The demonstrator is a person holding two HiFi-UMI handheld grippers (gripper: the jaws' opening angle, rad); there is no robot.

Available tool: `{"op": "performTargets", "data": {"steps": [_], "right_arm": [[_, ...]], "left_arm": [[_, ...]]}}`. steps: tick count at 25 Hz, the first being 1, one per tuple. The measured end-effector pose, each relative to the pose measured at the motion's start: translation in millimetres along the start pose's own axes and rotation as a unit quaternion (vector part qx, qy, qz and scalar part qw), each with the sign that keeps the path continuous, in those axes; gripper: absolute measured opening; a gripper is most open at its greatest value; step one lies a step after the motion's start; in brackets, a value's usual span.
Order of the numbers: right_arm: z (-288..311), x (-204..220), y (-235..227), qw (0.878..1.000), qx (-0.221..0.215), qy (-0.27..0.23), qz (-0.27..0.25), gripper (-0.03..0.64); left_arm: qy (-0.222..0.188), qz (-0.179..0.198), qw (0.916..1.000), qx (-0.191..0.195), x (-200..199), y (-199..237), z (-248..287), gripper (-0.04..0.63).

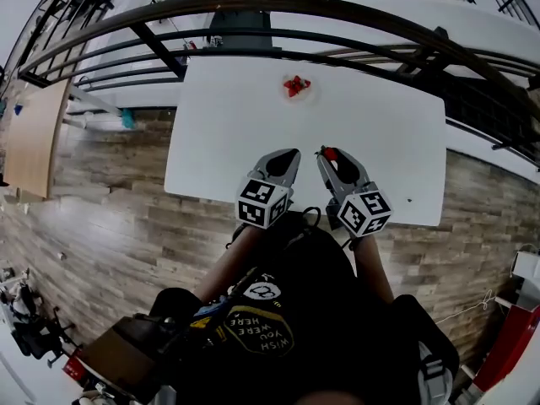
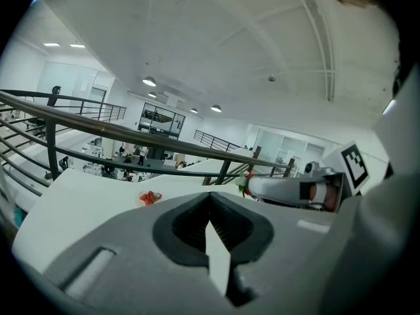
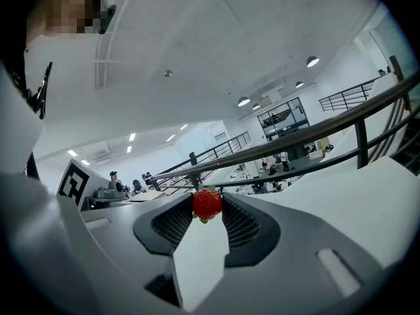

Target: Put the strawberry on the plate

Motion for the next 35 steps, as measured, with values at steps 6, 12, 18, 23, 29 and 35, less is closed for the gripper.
{"op": "performTargets", "data": {"steps": [6,12,18,23,29,35], "right_arm": [[28.1,-11.0,-0.4,1.000,0.027,0.000,0.005,0.145],[52.1,-16.4,-3.4,0.998,0.061,0.009,0.003,0.145],[80.5,-14.4,0.8,0.997,0.074,0.022,-0.002,0.144],[98.4,-10.6,0.3,0.996,0.078,0.032,-0.003,0.145],[120.1,-12.2,-18.5,0.997,0.069,0.040,-0.014,0.145],[146.7,-10.6,-36.2,0.997,0.043,0.063,-0.022,0.144]], "left_arm": [[-0.001,0.002,0.9998,0.019,-27.6,38.8,15.1,0.003],[0.001,0.000,0.9990,0.045,-43.3,70.5,30.5,0.003],[0.008,-0.014,0.9982,0.057,-42.7,101.0,35.0,0.003],[0.018,-0.028,0.9978,0.058,-35.9,119.1,40.2,0.003],[0.016,-0.031,0.9984,0.044,-36.3,132.6,60.9,0.002],[0.026,-0.041,0.9985,0.026,-32.2,145.7,80.1,0.003]]}}
Point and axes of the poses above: the fingertips, and each gripper's own axes: z forward along the fingers, y to its left, x out of its underside, the point moved 6 cm from there along -z, backward along the fingers, and after that the axes turned 12 degrees about x, right-handed, at the moved point
